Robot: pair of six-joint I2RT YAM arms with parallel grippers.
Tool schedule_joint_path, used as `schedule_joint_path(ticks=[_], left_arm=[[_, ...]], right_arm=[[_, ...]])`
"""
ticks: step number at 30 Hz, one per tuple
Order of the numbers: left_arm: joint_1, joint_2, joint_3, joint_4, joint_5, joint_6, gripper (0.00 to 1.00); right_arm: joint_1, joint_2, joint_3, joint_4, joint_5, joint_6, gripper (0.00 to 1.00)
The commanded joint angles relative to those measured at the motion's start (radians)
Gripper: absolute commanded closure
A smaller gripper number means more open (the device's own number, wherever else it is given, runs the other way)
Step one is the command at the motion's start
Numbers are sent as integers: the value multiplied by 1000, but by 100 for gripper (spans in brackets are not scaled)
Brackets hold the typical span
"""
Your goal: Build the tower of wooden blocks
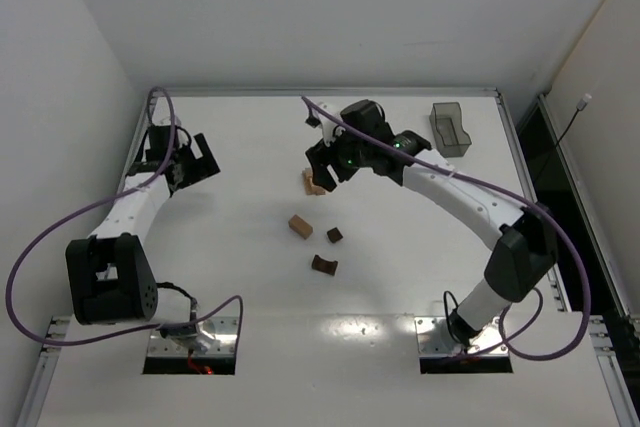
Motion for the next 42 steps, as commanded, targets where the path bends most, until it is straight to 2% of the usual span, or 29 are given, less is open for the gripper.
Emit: schedule_joint_path(ticks=[1,7,10,18,20,42], left_arm=[[-17,-38,11,49,-27,26,5],[-17,-27,33,12,-75,26,5],[-17,-37,33,12,-110,26,5],[-8,-17,33,12,-110,26,5],[-8,-7,33,21,-101,26,5],[-8,43,60,21,-101,17,5]], right_arm=[[72,18,-53,35,-110,-112,38],[229,183,57,12,-4,-190,41],[256,286,118,-16,65,-190,41],[223,375,68,30,164,-153,42],[223,375,54,55,194,-153,39],[204,471,111,6,102,-125,41]])
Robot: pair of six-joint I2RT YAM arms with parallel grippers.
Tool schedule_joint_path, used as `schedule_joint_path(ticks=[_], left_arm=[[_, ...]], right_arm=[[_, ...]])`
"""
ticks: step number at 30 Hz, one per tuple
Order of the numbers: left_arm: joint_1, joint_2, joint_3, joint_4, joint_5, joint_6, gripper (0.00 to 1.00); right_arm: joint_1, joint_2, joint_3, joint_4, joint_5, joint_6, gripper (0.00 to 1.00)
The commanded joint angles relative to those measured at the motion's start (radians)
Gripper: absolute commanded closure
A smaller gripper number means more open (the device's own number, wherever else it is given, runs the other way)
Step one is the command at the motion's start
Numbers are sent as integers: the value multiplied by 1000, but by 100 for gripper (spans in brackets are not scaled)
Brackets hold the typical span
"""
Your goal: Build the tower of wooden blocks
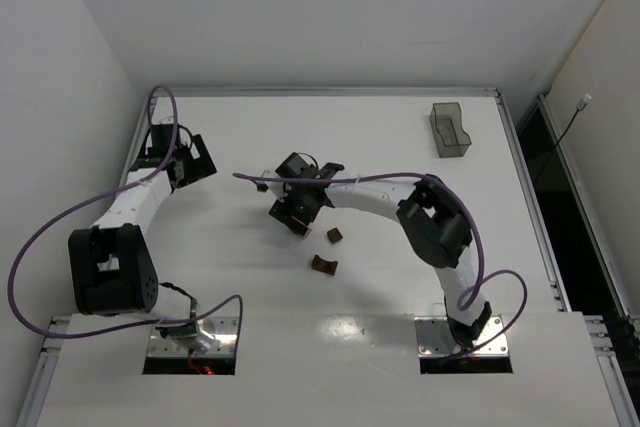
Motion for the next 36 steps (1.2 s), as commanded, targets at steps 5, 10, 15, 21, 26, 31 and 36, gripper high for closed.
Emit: schedule_joint_path(ticks=[5,10,15,21,26,31,36], left_arm=[[8,9,42,16,-5,-4,5],[8,9,42,16,-5,-4,5],[8,9,42,16,4,-4,5],[8,9,42,16,13,-4,5],[8,9,42,16,13,-4,5],[8,9,42,16,13,-4,5],[8,0,33,16,0,-13,5]], right_arm=[[-1,14,41,-2,-26,17,41],[-1,25,52,-11,-35,17,42],[-1,36,71,-11,-45,17,45],[-1,56,94,-31,-63,17,48],[-1,56,94,-31,-63,17,56],[-1,56,94,-22,-13,27,99],[-10,-1,106,-36,92,81,100]])
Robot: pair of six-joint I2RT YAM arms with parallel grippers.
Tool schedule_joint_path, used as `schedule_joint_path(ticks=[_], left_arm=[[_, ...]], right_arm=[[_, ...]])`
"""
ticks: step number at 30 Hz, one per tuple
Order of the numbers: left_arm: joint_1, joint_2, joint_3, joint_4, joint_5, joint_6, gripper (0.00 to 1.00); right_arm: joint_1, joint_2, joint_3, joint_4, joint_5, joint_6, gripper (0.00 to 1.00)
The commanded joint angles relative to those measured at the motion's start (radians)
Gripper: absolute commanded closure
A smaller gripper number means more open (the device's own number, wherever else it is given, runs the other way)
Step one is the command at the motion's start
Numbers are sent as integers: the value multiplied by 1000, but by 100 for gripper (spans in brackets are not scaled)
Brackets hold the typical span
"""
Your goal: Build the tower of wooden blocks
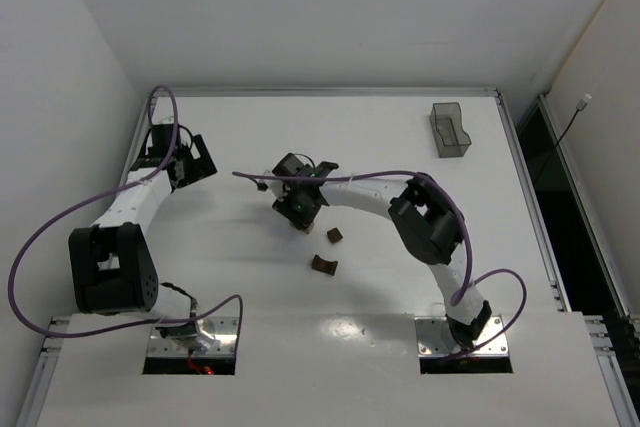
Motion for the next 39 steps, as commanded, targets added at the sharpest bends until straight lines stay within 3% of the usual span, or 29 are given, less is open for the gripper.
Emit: schedule_joint_path(ticks=[1,3,6,9,12,39], left_arm=[[8,-19,19,16,-19,-12,5],[8,-33,6,25,-29,-25,5],[8,-55,-17,36,-42,-38,5],[8,-55,-17,36,-42,-47,5],[8,-55,-17,36,-42,-48,5],[8,-18,14,27,-51,-48,5]], right_arm=[[-9,-78,79,7,98,87,100],[-18,-116,108,-19,226,230,100],[-27,-100,299,-147,338,350,100],[-76,-55,451,-247,310,479,100],[-86,-89,434,-224,332,516,100],[-208,114,515,-235,129,487,100]])
